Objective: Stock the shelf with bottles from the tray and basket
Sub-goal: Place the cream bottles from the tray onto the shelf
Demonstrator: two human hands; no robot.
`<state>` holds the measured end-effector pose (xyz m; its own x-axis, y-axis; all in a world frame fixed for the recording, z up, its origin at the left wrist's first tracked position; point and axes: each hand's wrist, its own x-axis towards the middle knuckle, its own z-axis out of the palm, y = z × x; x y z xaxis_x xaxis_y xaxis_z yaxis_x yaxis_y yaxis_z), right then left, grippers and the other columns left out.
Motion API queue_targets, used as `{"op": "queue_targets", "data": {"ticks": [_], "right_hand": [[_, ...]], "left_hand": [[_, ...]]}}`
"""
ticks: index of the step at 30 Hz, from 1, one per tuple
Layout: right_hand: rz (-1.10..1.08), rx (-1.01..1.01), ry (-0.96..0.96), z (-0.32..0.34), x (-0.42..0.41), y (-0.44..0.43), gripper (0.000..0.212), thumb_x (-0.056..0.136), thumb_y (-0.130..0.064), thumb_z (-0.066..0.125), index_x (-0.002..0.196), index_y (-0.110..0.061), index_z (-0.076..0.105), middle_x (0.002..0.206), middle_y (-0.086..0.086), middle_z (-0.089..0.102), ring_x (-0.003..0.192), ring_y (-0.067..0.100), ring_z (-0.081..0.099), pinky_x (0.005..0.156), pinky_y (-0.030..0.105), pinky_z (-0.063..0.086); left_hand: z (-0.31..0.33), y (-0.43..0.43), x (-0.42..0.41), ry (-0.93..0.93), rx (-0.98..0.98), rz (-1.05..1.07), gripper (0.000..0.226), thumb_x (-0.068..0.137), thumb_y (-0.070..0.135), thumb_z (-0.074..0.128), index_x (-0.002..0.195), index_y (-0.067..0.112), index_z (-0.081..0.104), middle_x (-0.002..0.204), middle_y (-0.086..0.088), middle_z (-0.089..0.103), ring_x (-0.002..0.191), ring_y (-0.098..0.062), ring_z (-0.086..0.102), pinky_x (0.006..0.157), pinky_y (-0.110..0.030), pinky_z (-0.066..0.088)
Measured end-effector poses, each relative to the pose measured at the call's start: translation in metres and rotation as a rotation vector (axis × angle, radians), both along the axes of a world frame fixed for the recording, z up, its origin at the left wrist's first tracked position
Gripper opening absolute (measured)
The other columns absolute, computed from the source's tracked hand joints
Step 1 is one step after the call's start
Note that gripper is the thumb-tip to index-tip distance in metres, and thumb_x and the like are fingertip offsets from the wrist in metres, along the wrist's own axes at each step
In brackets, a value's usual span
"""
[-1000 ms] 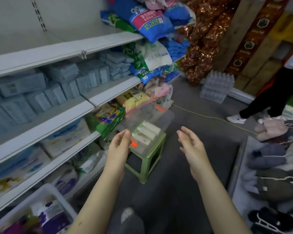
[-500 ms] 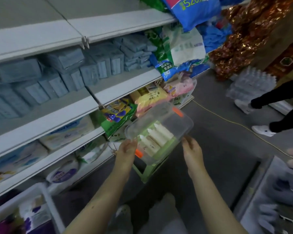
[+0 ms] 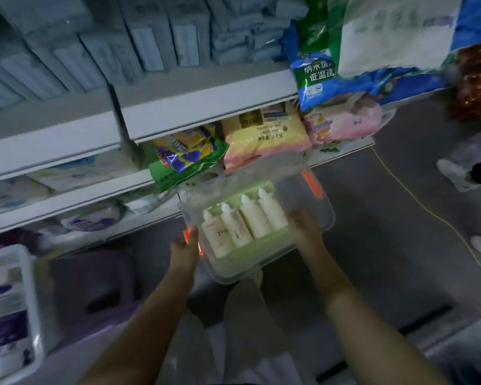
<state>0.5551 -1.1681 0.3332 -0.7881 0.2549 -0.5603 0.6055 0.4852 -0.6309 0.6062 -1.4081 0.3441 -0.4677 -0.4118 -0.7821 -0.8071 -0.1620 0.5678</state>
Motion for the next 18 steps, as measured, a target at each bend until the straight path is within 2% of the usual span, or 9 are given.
{"op": "queue_targets", "data": {"ticks": [2,5,7,8,10,12,14,16,18], "right_hand": [[0.022,0.006,-0.059,-0.022,-0.021,0.011,0.038,0.099,-0.022,0.051,0.131,-0.002,0.052,0.13,0.015,0.055,0.12,0.032,0.052,0.1,0.039,0.038],[0.066,0.015,-0.122,-0.062,-0.044,0.019,0.044,0.091,-0.037,0.055,0.123,-0.007,0.054,0.122,0.015,0.056,0.116,0.029,0.054,0.094,0.035,0.038],[0.118,0.027,-0.179,-0.085,-0.054,0.02,0.049,0.09,-0.043,0.055,0.127,-0.01,0.051,0.125,0.014,0.055,0.116,0.029,0.053,0.092,0.034,0.038],[0.146,0.037,-0.203,-0.096,-0.057,0.022,0.051,0.094,-0.039,0.054,0.135,-0.009,0.047,0.133,0.014,0.053,0.122,0.03,0.051,0.095,0.034,0.038],[0.181,0.054,-0.221,-0.114,-0.062,0.025,0.059,0.097,-0.034,0.054,0.147,-0.008,0.035,0.149,0.012,0.041,0.134,0.03,0.042,0.105,0.034,0.034],[0.187,0.061,-0.217,-0.129,-0.067,0.027,0.066,0.097,-0.036,0.054,0.151,-0.01,0.026,0.156,0.01,0.03,0.141,0.028,0.034,0.111,0.035,0.029],[0.184,0.062,-0.215,-0.143,-0.073,0.028,0.067,0.097,-0.036,0.054,0.152,-0.011,0.025,0.157,0.01,0.029,0.142,0.026,0.032,0.113,0.035,0.027],[0.169,0.04,-0.214,-0.156,-0.078,0.03,0.066,0.096,-0.037,0.056,0.151,-0.012,0.029,0.155,0.01,0.034,0.14,0.027,0.036,0.113,0.036,0.031],[0.174,0.036,-0.214,-0.17,-0.082,0.031,0.063,0.094,-0.039,0.057,0.148,-0.014,0.035,0.149,0.01,0.043,0.134,0.029,0.043,0.11,0.04,0.037]], "left_hand": [[-0.015,0.008,-0.012,-0.101,-0.03,0.131,0.061,0.093,0.053,0.051,0.128,0.003,0.045,0.121,-0.016,0.054,0.106,-0.031,0.057,0.095,-0.048,0.049],[-0.039,0.019,-0.022,-0.18,-0.04,0.226,0.08,0.094,0.059,0.044,0.152,0.01,0.02,0.146,-0.014,0.04,0.129,-0.033,0.045,0.106,-0.047,0.039],[-0.059,0.022,-0.023,-0.179,-0.07,0.266,0.08,0.093,0.064,0.039,0.152,0.011,0.023,0.151,-0.015,0.036,0.134,-0.033,0.042,0.111,-0.047,0.034],[-0.071,0.024,-0.021,-0.183,-0.071,0.305,0.082,0.091,0.069,0.035,0.15,0.012,0.029,0.15,-0.015,0.039,0.132,-0.033,0.044,0.111,-0.048,0.034],[-0.095,0.027,-0.016,-0.206,-0.066,0.391,0.099,0.077,0.087,0.028,0.145,0.016,0.041,0.144,-0.014,0.048,0.125,-0.035,0.051,0.107,-0.05,0.04],[-0.101,0.03,-0.016,-0.231,-0.05,0.454,0.106,0.07,0.093,0.023,0.142,0.018,0.044,0.138,-0.01,0.051,0.116,-0.035,0.056,0.095,-0.051,0.05],[-0.1,0.035,-0.022,-0.223,-0.056,0.503,0.091,0.08,0.084,0.028,0.14,0.018,0.045,0.126,-0.005,0.054,0.11,-0.03,0.059,0.082,-0.047,0.057],[-0.106,0.036,-0.022,-0.225,-0.068,0.532,0.078,0.084,0.079,0.033,0.134,0.02,0.049,0.104,0.0,0.056,0.098,-0.024,0.062,0.08,-0.047,0.058],[-0.113,0.036,-0.023,-0.219,-0.078,0.549,0.067,0.086,0.075,0.037,0.125,0.022,0.052,0.099,0.001,0.058,0.091,-0.021,0.063,0.078,-0.045,0.058]]}}
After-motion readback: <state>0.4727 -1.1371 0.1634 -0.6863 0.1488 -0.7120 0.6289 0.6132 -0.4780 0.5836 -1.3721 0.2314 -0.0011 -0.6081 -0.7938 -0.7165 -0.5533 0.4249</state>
